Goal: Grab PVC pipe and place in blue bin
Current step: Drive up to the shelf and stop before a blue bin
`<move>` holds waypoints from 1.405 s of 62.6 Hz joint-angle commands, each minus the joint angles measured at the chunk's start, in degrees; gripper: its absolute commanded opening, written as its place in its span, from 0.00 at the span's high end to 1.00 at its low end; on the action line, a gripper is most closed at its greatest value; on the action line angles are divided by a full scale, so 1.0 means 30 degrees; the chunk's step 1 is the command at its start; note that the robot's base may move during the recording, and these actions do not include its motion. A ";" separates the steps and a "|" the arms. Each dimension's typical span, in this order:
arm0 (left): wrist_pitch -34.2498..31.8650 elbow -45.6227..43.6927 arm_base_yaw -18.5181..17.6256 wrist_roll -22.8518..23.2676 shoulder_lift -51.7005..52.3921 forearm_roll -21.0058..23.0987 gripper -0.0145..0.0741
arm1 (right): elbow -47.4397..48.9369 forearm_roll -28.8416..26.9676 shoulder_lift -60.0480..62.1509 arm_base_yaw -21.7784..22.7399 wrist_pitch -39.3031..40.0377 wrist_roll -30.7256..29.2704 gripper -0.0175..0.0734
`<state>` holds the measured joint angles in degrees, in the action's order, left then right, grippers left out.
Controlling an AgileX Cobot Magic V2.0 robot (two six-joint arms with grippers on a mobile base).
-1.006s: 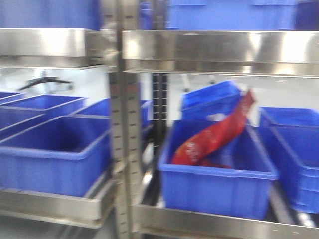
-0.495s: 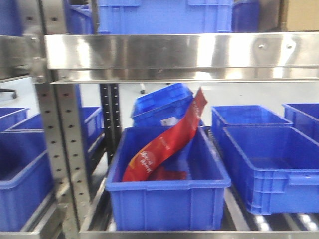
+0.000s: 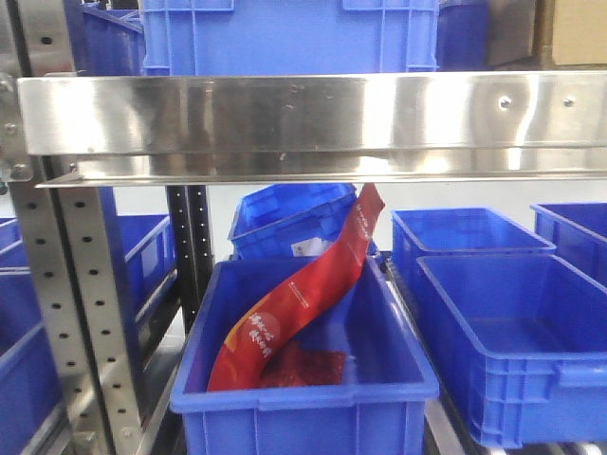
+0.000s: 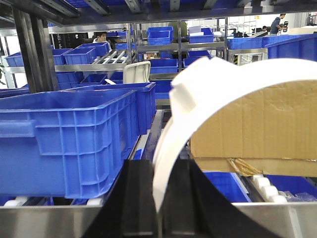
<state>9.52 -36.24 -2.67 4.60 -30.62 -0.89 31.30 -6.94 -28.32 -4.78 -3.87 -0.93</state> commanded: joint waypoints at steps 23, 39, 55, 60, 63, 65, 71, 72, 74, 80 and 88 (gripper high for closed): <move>-0.0530 0.0006 0.0042 0.0058 0.0094 0.0151 0.96 | -0.0040 0.0098 0.0115 0.0007 0.0461 -0.0058 0.98; -0.0530 0.0006 0.0042 0.0058 0.0094 0.0151 0.96 | -0.0040 0.0098 0.0115 0.0007 0.0461 -0.0058 0.98; -0.0530 0.0006 0.0042 0.0058 0.0094 0.0151 0.96 | -0.0040 0.0098 0.0115 0.0007 0.0461 -0.0058 0.98; -0.0530 0.0006 0.0042 0.0058 0.0094 0.0151 0.96 | -0.0040 0.0098 0.0115 0.0007 0.0461 -0.0058 0.98; -0.0530 0.0006 0.0042 0.0058 0.0094 0.0151 0.96 | -0.0040 0.0098 0.0115 0.0007 0.0461 -0.0058 0.98; -0.0530 0.0006 0.0042 0.0058 0.0094 0.0151 0.96 | -0.0040 0.0098 0.0115 0.0007 0.0461 -0.0058 0.98; -0.0530 0.0006 0.0042 0.0058 0.0094 0.0151 0.96 | -0.0040 0.0098 0.0115 0.0007 0.0461 -0.0058 0.98; -0.0530 0.0006 0.0042 0.0058 0.0094 0.0151 0.96 | -0.0040 0.0098 0.0115 0.0007 0.0461 -0.0058 0.98; -0.0530 0.0006 0.0042 0.0058 0.0094 0.0151 0.96 | -0.0040 0.0098 0.0115 0.0007 0.0461 -0.0058 0.98; -0.0530 0.0006 0.0042 0.0058 0.0094 0.0151 0.96 | -0.0040 0.0098 0.0115 0.0007 0.0461 -0.0058 0.98; -0.0530 0.0006 0.0042 0.0058 0.0094 0.0151 0.96 | -0.0040 0.0098 0.0115 0.0007 0.0461 -0.0058 0.98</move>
<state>9.52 -36.24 -2.67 4.60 -30.62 -0.89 31.30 -6.94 -28.32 -4.78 -3.87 -0.93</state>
